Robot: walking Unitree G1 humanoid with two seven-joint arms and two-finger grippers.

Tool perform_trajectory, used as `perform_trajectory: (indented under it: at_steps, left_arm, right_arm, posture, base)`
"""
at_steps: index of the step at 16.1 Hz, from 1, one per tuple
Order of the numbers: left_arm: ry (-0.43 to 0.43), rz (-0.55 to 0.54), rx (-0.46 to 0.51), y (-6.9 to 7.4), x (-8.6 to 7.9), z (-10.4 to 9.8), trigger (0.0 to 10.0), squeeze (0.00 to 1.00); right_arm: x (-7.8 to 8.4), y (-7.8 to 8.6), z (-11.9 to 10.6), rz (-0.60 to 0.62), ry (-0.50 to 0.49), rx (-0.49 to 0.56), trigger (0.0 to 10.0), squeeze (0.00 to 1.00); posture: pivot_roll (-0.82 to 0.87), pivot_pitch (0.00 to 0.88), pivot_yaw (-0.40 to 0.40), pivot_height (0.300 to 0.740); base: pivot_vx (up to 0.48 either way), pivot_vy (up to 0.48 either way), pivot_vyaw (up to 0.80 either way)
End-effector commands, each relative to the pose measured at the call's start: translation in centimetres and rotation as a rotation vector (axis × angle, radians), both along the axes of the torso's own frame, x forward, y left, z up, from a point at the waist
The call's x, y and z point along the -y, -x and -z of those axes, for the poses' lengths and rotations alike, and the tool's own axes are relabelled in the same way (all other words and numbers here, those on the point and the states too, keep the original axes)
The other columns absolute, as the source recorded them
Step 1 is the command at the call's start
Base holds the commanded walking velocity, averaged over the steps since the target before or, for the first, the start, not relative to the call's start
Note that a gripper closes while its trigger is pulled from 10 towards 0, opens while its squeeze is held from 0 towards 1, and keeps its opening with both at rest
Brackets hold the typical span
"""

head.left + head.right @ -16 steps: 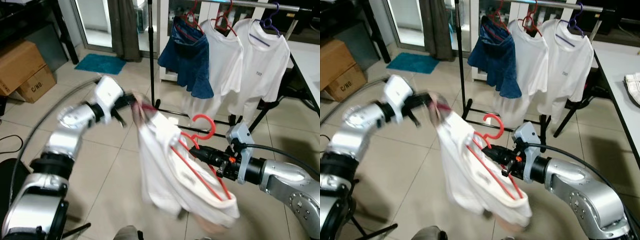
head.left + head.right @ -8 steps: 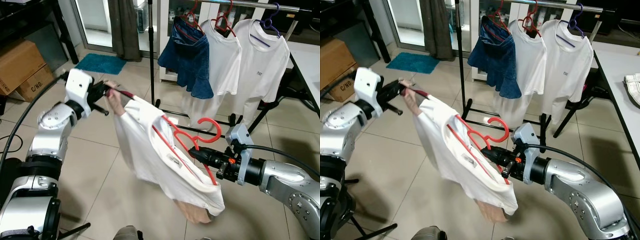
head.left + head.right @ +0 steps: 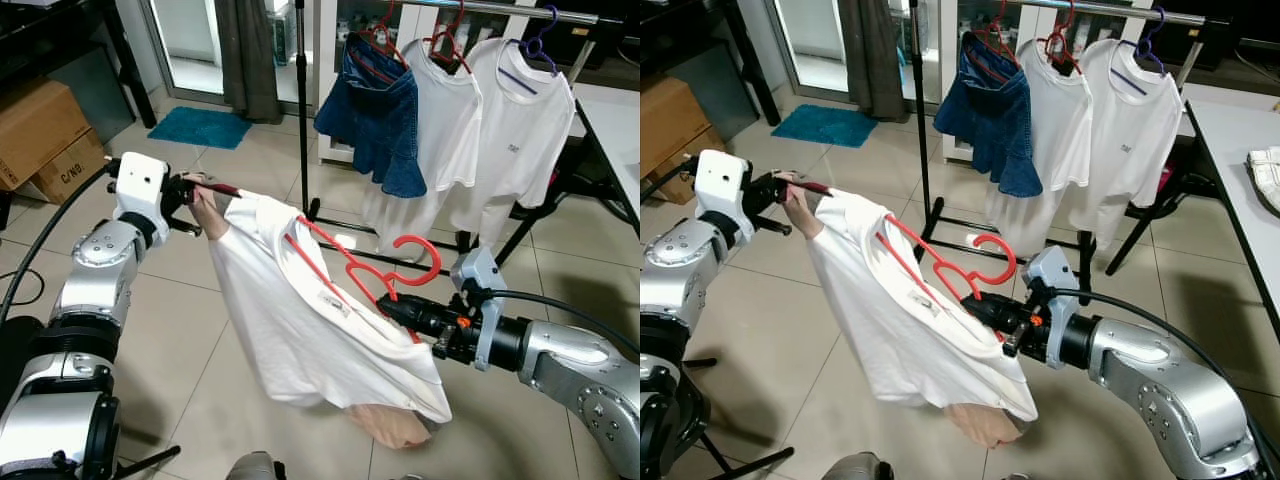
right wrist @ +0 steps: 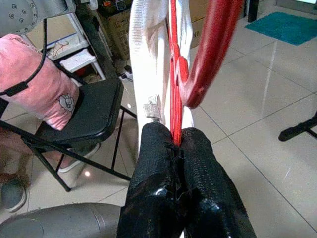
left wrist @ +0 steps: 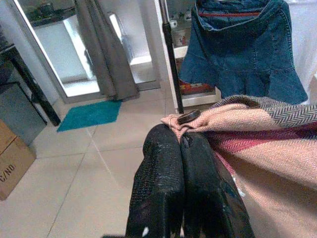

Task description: Hang hanger

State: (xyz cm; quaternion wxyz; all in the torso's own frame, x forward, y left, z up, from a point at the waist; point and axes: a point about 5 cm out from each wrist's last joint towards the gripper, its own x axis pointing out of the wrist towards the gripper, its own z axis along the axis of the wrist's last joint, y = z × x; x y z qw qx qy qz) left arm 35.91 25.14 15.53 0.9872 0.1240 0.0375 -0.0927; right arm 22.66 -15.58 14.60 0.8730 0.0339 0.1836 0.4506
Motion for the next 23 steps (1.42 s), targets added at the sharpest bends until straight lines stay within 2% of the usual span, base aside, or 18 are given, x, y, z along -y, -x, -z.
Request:
perform_trajectory:
  at_steps: [1, 2, 4, 7, 9, 10, 11, 12, 13, 14, 16, 18, 19, 20, 22, 23]
  left_arm:
    - [0.025, 0.005, 0.006, -0.2, 0.1, -0.4, 10.0, 0.00]
    - [0.052, 0.087, 0.001, 0.0, 1.0, -0.4, 10.0, 1.00]
    - [0.067, 0.184, -0.006, 0.4, 1.9, -0.5, 10.0, 1.00]
    - [0.062, 0.250, -0.019, 1.0, 1.9, -0.8, 10.0, 1.00]
    - [0.058, 0.255, -0.018, 1.4, 1.6, -1.0, 10.0, 1.00]
    - [0.054, 0.261, -0.020, 2.0, 1.4, -1.1, 10.0, 1.00]
    - [0.052, 0.263, -0.026, 2.3, 1.3, -1.1, 10.0, 1.00]
    - [0.077, 0.219, -0.063, 2.8, 0.6, -0.7, 10.0, 1.00]
    - [0.088, 0.200, -0.071, 2.9, 0.4, -0.6, 10.0, 1.00]
    - [0.117, 0.116, -0.069, 2.8, -0.7, -0.4, 10.0, 1.00]
    - [0.145, 0.044, -0.056, 2.7, -1.7, -0.4, 10.0, 1.00]
    - [0.098, 0.057, -0.066, 2.6, -1.7, -0.7, 10.0, 1.00]
    - [0.100, 0.102, -0.084, 2.7, -0.8, -0.6, 10.0, 1.00]
    - [0.127, 0.202, -0.131, 2.9, 1.6, 0.2, 10.0, 1.00]
    - [0.158, 0.322, -0.183, 3.4, 5.3, 1.6, 10.0, 1.00]
    - [0.166, 0.393, -0.205, 3.7, 7.8, 2.4, 10.0, 1.00]
  right_arm:
    - [0.0, 0.1, -0.3, -0.006, 0.010, 0.015, 10.0, 0.00]
    - [0.1, 0.0, -0.2, 0.005, 0.014, 0.012, 10.0, 0.00]
    - [0.3, -0.3, 0.0, 0.047, 0.015, -0.006, 10.0, 0.00]
    - [0.4, -0.8, -0.1, 0.100, -0.008, 0.009, 10.0, 0.00]
    - [0.3, -1.3, -0.3, 0.154, -0.008, 0.059, 10.0, 0.00]
    - [0.3, -2.1, -0.4, 0.251, -0.011, 0.088, 10.0, 0.00]
    - [0.3, -2.3, -0.5, 0.276, -0.017, 0.089, 10.0, 0.00]
    - [0.0, -2.8, -0.6, 0.327, -0.048, 0.082, 10.0, 0.00]
    - [-0.1, -2.9, -0.6, 0.335, -0.055, 0.080, 10.0, 0.00]
    - [-0.3, -2.9, -0.7, 0.332, -0.072, 0.076, 10.0, 0.00]
    - [-0.4, -2.8, -0.6, 0.318, -0.062, 0.087, 10.0, 0.00]
    - [0.0, -2.9, -0.6, 0.341, -0.031, 0.125, 10.0, 0.00]
    - [-0.1, -3.0, -0.8, 0.354, -0.032, 0.129, 10.0, 0.00]
    - [-0.2, -3.3, -0.8, 0.408, -0.043, 0.111, 10.0, 0.00]
    - [-0.3, -3.9, -0.5, 0.498, -0.055, 0.075, 10.0, 0.00]
    - [-0.6, -4.3, -0.2, 0.554, -0.061, 0.052, 10.0, 0.00]
  posture:
    - [0.09, 0.019, 0.019, 0.740]
    - [0.10, 0.020, 0.020, 0.740]
    - [0.10, 0.020, 0.023, 0.740]
    - [0.10, 0.021, 0.030, 0.740]
    - [0.10, 0.020, 0.035, 0.740]
    - [0.10, 0.022, 0.037, 0.740]
    - [0.11, 0.023, 0.037, 0.740]
    - [0.11, 0.024, 0.036, 0.740]
    - [0.11, 0.026, 0.034, 0.740]
    - [0.11, 0.027, 0.033, 0.740]
    - [0.11, 0.027, 0.034, 0.740]
    - [0.11, 0.027, 0.038, 0.740]
    - [0.10, 0.026, 0.042, 0.740]
    - [0.10, 0.024, 0.048, 0.740]
    - [0.09, 0.019, 0.053, 0.740]
    - [0.08, 0.017, 0.056, 0.740]
  base:
    - [0.000, 0.000, 0.00]
    - [0.000, 0.000, 0.00]
    - [0.000, 0.000, 0.00]
    - [0.000, 0.000, 0.00]
    - [0.000, 0.000, 0.00]
    - [0.000, 0.000, 0.00]
    - [0.000, 0.000, 0.00]
    - [0.000, 0.000, 0.00]
    - [0.000, 0.000, 0.00]
    - [0.000, 0.000, 0.00]
    - [0.000, 0.000, 0.00]
    - [0.000, 0.000, 0.00]
    - [0.000, 0.000, 0.00]
    - [0.000, 0.000, 0.00]
    - [0.000, 0.000, 0.00]
    - [0.000, 0.000, 0.00]
